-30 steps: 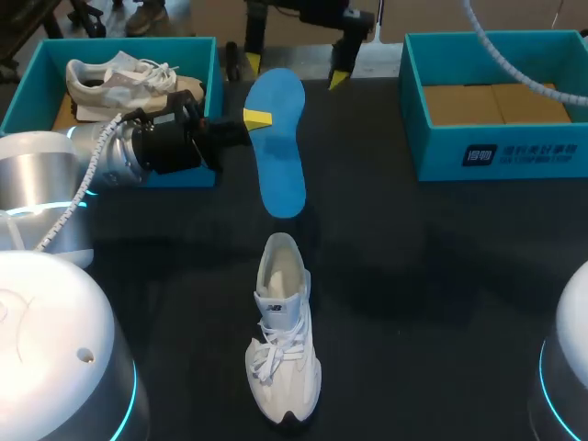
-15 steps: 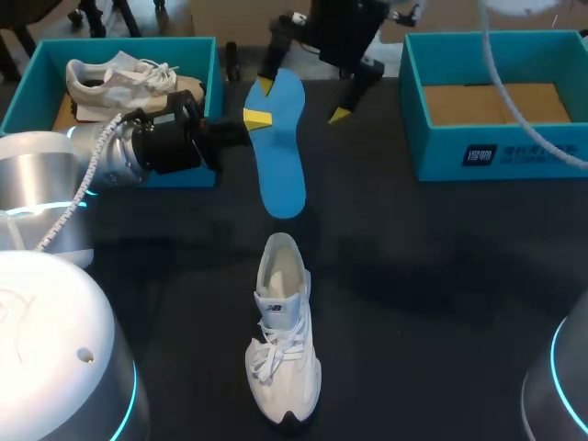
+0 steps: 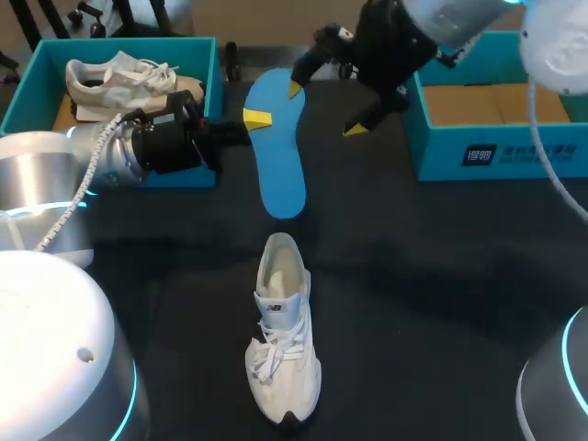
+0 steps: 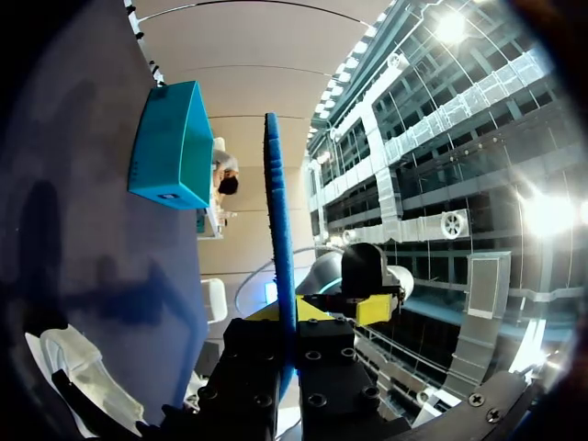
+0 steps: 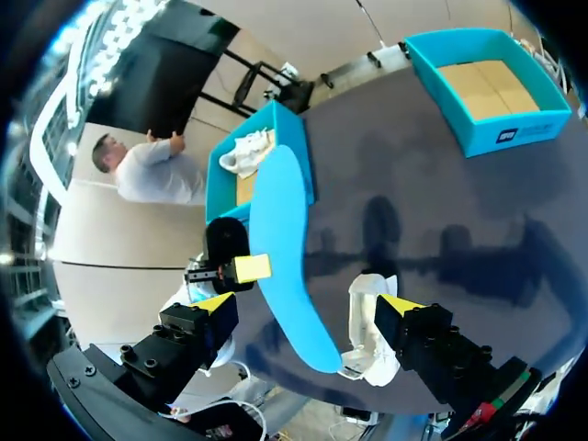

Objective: Take the shoe out of the shoebox, open the shoe tongue, remove and reinsert the insole, then place the shoe into the shoebox

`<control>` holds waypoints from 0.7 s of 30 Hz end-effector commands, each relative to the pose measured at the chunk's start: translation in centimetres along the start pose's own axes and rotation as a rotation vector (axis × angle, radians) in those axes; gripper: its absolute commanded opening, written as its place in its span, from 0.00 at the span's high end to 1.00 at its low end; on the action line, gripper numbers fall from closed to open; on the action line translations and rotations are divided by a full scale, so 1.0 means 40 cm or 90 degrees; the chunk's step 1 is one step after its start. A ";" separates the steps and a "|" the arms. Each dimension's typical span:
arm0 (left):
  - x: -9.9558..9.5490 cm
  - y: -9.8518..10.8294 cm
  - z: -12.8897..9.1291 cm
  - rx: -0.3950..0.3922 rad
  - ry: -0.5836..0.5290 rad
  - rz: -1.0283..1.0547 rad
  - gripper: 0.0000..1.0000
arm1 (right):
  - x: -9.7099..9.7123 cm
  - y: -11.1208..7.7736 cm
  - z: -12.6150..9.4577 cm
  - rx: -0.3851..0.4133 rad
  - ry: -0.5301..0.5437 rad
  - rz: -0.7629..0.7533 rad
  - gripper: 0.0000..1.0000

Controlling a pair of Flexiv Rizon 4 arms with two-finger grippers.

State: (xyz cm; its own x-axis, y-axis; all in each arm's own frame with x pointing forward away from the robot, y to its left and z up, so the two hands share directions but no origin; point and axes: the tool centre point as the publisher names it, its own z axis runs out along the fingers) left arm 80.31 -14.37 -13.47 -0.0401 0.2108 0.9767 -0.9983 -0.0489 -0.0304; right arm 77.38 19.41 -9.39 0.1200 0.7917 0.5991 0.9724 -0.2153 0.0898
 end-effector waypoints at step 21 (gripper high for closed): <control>-0.001 0.001 -0.001 -0.001 0.000 0.000 1.00 | -0.067 -0.030 0.082 0.033 0.466 0.012 0.00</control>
State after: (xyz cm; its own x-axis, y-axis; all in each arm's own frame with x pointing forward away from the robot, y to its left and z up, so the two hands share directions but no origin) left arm 80.31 -14.38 -13.47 -0.0401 0.2108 0.9767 -0.9983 -0.0487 -0.0305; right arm 76.80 19.39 -13.02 0.0519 0.5059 0.8610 0.9831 -0.1772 0.0448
